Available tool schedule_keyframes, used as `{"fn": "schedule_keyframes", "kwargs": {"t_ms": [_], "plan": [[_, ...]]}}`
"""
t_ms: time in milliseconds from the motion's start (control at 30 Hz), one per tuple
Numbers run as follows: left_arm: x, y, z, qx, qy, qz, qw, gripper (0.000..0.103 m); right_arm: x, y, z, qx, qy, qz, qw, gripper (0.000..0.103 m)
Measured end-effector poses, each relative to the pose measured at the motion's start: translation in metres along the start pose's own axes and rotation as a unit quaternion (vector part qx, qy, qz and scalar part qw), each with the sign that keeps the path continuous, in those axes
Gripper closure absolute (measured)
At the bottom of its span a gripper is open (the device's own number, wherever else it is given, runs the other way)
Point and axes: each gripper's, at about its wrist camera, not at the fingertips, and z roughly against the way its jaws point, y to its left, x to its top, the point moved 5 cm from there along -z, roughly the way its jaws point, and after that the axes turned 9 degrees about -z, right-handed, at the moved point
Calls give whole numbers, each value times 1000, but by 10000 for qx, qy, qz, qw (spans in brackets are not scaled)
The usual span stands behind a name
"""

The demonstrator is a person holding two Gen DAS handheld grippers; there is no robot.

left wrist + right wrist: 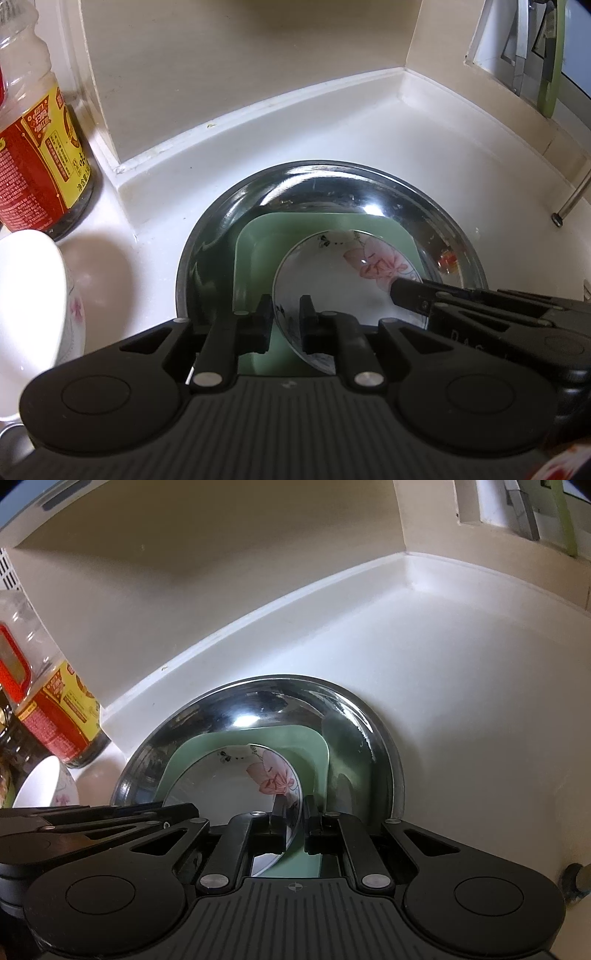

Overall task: Organize plates and bowls
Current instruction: 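Open the left gripper to release the floral plate and withdraw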

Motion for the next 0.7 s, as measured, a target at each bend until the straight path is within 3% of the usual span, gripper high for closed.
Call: {"fn": "schedule_keyframes", "kwargs": {"t_ms": [200,300,400,467,700], "plan": [[1,1,3,43,-48,-2,10000,88,-1,3,-1,-30,0,137,9999,95],[2,1,10,90,-127,-32,9999,87,0,4,3,-22,-94,201,9998,90],[2,2,20,82,-233,-22,9997,85,2,5,12,114,-179,194,9996,69],[2,3,29,67,-327,-16,9994,85,3,4,22,144,-295,180,9993,50],[-13,7,76,22,-574,22,9983,82,1,-4,62,472,-438,4,9979,46]]}}
